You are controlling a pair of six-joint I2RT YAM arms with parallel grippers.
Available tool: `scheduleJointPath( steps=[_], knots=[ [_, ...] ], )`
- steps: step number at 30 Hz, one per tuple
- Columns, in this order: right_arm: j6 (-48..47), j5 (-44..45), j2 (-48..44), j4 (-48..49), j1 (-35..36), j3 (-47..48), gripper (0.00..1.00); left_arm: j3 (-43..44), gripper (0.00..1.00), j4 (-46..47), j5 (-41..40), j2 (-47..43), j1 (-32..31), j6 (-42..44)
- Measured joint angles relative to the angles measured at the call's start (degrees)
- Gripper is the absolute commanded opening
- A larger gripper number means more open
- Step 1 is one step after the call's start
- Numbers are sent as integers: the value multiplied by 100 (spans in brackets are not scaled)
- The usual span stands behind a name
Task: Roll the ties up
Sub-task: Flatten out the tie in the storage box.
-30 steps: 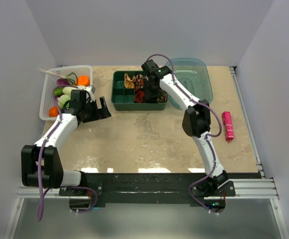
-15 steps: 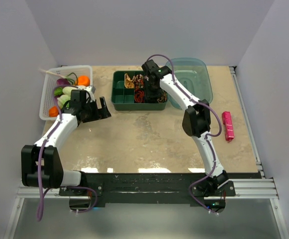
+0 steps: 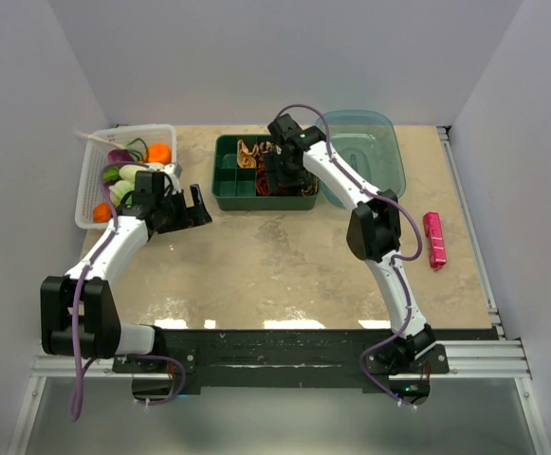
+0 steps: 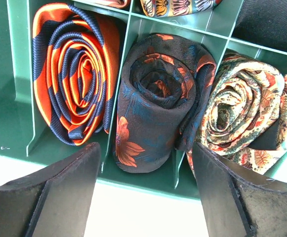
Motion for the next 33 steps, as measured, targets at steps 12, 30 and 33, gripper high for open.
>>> scheduleJointPath(
  steps=[12,30,33],
  knots=[
    [-20,92,0,55,-22,39,40,0,100,0,0,0,0,2],
    [-46,142,22,385,-11,46,23,0,100,-2,-2,37,0,2],
    [-70,114,24,385,-11,44,28,0,100,-2,-2,50,0,2]
  ],
)
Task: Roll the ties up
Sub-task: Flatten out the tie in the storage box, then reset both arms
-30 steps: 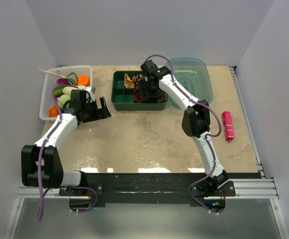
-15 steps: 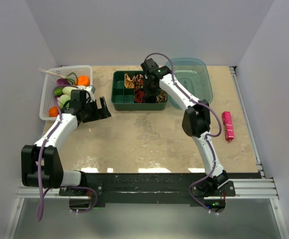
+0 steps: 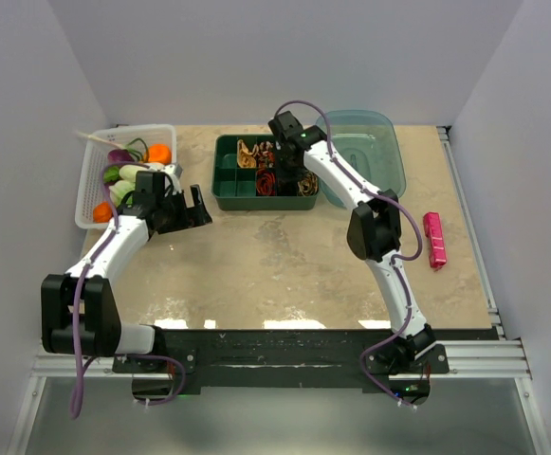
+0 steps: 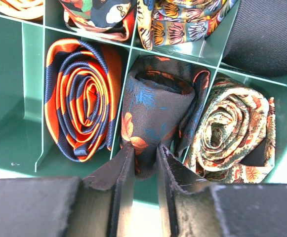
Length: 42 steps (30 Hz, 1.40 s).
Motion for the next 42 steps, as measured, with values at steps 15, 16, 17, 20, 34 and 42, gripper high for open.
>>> scheduleJointPath(
  steps=[15,16,17,20,34,42],
  knots=[
    [-142,-76,-1882,1425,7,-1665,99,0,100,125,339,-203,0,-7],
    [-144,-83,-2184,1679,7,-1899,99,0,100,188,424,-282,0,-9],
    [-146,-92,-2481,1886,7,-2133,99,0,100,260,503,-361,0,-26],
    [-149,-90,-3257,2417,7,-2708,99,76,100,382,680,-570,0,-57],
    [-385,0,-5163,3650,7,-4671,99,498,100,802,802,-1287,0,-363],
    [-490,120,-7082,4227,7,-6035,99,514,100,820,800,-1644,11,-833]
  ],
)
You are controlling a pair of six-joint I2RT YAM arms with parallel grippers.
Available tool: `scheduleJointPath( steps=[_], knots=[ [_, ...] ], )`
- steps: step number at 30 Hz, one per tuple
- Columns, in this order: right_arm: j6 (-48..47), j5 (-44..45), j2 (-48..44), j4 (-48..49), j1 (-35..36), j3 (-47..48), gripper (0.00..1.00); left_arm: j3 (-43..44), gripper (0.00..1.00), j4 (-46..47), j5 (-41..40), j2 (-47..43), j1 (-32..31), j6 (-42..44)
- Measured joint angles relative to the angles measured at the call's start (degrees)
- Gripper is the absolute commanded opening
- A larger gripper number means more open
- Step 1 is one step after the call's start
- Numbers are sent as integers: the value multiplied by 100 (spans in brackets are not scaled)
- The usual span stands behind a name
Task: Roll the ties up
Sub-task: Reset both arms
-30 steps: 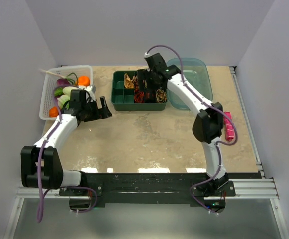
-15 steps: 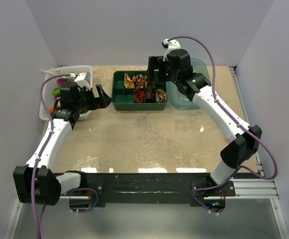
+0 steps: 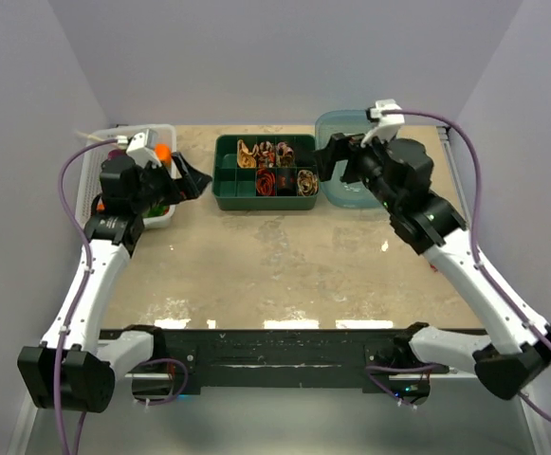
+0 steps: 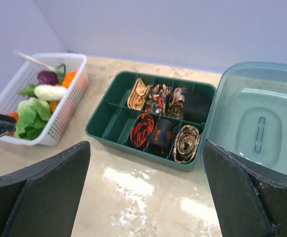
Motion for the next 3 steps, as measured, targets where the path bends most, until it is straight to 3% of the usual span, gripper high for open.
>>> scheduleJointPath(
  steps=[3],
  knots=[
    [0,107,-566,170,0,-402,99,-76,100,210,74,-153,2,-170]
  ],
)
